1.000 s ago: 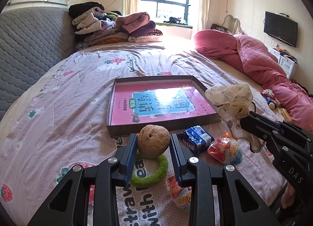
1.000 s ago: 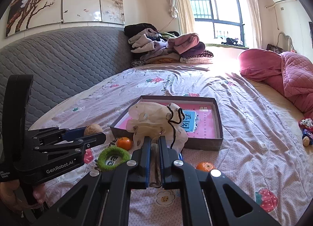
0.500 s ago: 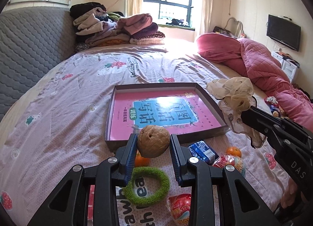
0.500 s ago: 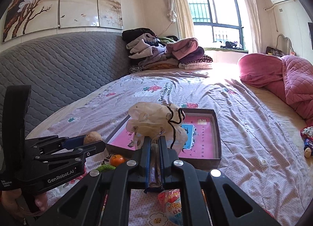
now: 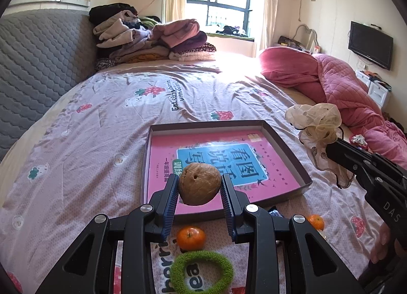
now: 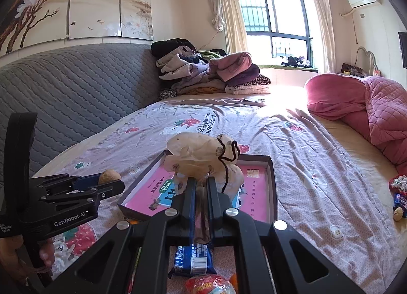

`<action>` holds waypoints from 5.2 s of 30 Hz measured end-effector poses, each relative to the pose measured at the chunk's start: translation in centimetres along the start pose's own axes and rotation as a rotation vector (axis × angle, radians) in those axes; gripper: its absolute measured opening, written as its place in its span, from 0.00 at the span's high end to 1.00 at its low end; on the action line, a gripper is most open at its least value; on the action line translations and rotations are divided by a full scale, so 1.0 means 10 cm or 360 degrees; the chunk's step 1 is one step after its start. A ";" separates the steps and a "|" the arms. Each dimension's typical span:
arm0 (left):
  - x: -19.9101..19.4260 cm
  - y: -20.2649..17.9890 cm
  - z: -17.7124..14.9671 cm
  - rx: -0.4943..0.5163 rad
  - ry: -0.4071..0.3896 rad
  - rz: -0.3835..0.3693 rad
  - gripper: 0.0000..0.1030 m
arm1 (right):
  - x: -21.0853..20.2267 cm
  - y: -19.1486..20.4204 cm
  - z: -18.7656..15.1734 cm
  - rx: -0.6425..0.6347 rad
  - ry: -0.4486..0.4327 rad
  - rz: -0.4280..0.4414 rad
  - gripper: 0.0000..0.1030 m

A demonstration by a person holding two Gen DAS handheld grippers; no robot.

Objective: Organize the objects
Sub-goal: 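Lift and carry the walnut and mesh bag over the dark tray with both tools, then lower the walnut into the tray and open the left tool while the right tool releases the mesh bag, then withdraw both open tools from the tray toward the remaining objects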

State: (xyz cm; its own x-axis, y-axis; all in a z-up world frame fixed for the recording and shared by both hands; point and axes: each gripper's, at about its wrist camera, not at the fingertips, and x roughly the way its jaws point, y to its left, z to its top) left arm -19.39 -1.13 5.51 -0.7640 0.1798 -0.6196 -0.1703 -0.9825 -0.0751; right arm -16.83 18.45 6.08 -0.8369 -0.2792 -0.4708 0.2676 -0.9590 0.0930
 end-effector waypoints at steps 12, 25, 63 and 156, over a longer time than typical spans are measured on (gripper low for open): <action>0.38 0.00 0.23 -0.0012 0.0030 -0.0082 0.67 | 0.38 -0.18 0.10 -0.0012 0.0077 -0.0032 0.92; 1.06 0.26 0.23 -0.0023 0.0168 -0.0023 0.67 | 0.99 -0.38 0.01 -0.0065 0.0289 -0.0035 0.92; 1.65 0.33 -0.03 -0.0023 0.0508 -0.0081 0.62 | 1.47 -0.60 -0.29 0.0038 0.0712 -0.0090 0.86; -0.38 0.15 -0.33 -0.0068 0.0119 0.0024 0.28 | -0.41 0.09 0.18 -0.0190 0.0002 -0.0036 0.56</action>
State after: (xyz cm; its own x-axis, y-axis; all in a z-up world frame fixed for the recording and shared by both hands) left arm -14.74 -3.49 5.19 -0.7175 0.1627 -0.6773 -0.1312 -0.9865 -0.0980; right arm -14.05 18.63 9.69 -0.8429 -0.2575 -0.4725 0.3038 -0.9524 -0.0230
